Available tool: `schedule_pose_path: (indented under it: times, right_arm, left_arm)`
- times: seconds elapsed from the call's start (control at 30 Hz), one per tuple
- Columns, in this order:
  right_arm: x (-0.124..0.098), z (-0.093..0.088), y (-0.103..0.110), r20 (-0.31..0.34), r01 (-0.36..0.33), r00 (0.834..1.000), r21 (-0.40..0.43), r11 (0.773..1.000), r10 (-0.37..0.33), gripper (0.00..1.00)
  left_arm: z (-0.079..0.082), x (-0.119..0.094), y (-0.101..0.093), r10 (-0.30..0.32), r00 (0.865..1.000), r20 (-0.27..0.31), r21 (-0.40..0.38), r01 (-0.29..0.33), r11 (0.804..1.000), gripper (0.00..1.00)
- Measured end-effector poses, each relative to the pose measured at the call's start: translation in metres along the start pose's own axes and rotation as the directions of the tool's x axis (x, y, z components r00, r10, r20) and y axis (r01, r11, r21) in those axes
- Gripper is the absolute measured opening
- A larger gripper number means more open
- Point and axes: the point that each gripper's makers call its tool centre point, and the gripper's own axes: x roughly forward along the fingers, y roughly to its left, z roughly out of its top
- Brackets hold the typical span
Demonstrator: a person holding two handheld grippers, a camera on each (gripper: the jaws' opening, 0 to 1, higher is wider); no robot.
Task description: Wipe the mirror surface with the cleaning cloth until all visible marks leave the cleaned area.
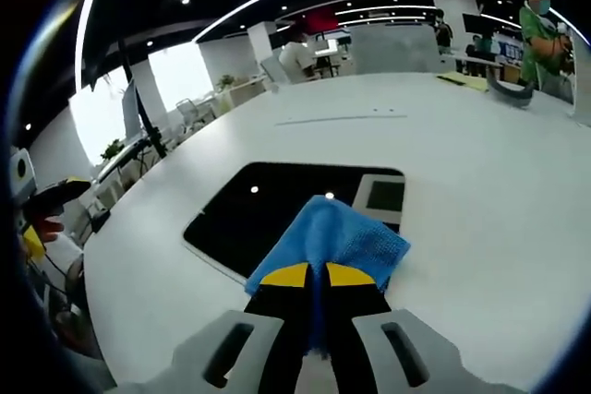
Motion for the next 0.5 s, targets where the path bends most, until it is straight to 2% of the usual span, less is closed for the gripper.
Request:
schedule_pose_path:
  times: [0.5]
  right_arm:
    - [-0.0032,-0.0027,-0.0035,-0.001,0.021,1.0,-0.023,1.0,-0.021,0.01]
  left_arm:
    - [-0.0027,-0.0023,0.0009,0.004,1.0,-0.001,-0.005,-0.004,1.0,0.89]
